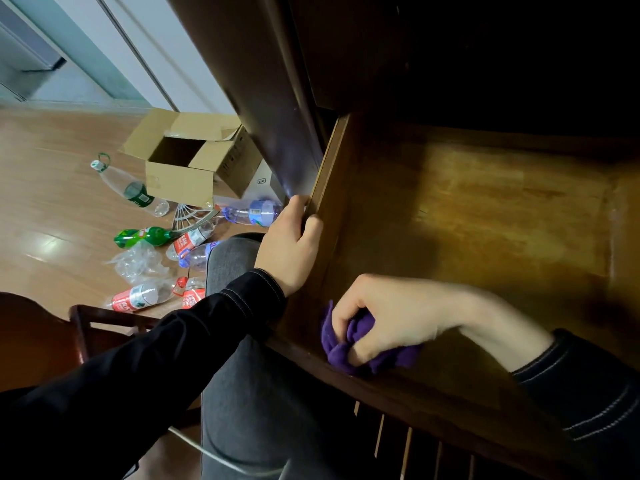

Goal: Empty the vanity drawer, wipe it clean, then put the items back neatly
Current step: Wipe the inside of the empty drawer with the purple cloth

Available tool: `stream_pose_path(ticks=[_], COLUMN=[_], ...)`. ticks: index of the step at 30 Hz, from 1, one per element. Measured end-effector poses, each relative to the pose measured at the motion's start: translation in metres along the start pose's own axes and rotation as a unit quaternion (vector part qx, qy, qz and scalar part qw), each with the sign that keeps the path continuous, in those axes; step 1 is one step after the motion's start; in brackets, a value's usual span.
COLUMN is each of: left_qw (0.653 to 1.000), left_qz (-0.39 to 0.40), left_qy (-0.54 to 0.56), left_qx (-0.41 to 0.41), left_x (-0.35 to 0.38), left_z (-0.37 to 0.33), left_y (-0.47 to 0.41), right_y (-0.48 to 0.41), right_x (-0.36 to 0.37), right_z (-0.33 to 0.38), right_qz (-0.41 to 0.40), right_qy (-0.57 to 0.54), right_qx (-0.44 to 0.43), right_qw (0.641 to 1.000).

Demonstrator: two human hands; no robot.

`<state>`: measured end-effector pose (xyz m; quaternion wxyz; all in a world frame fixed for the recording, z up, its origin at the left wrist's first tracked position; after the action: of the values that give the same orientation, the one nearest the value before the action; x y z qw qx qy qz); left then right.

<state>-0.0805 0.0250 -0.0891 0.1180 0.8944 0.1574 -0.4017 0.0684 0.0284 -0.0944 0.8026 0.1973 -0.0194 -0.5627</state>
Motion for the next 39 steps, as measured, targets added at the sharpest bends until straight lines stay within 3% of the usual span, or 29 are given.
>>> stream_pose_path(ticks=[5, 10, 15, 21, 26, 32, 37, 39], left_qw=[1.000, 1.000, 1.000, 1.000, 1.000, 1.000, 1.000, 1.000], left_qz=[-0.006, -0.005, -0.008, -0.003, -0.006, 0.002, -0.002, -0.003], left_qy=[0.008, -0.001, 0.005, 0.011, 0.017, -0.001, 0.003, 0.001], left_qx=[-0.002, -0.003, -0.003, -0.003, 0.001, 0.001, 0.004, 0.003], left_x=[0.000, -0.001, -0.001, -0.001, -0.001, 0.000, -0.001, -0.001], left_z=[0.000, -0.001, -0.003, -0.002, -0.003, 0.000, -0.003, -0.002], left_y=[0.000, 0.001, 0.001, 0.002, 0.001, 0.001, 0.002, 0.003], right_y=[-0.024, 0.000, -0.021, 0.001, -0.028, 0.001, -0.029, -0.030], right_x=[0.002, -0.002, 0.000, 0.001, 0.001, 0.001, 0.004, 0.003], right_z=[0.012, 0.007, 0.010, -0.006, -0.005, -0.015, -0.020, -0.018], right_qz=[-0.110, 0.039, -0.078, 0.044, -0.102, 0.052, -0.076, -0.071], right_qy=[-0.061, -0.008, -0.050, -0.013, -0.007, 0.011, 0.035, 0.048], right_qx=[-0.050, -0.052, -0.060, -0.014, -0.002, 0.025, 0.071, 0.075], right_qw=[0.991, 0.998, 0.994, 0.999, 0.995, 0.998, 0.994, 0.993])
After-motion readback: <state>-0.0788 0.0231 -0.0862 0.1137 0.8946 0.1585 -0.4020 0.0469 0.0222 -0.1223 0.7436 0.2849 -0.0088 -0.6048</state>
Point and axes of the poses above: each hand's wrist, its own y-axis away from the middle knuckle, its own x-axis out of the palm, z = x × y, the point moved 6 cm from there along -y, towards the middle knuckle, and after that the axes turned 12 degrees about z, right-handed, at the moved point
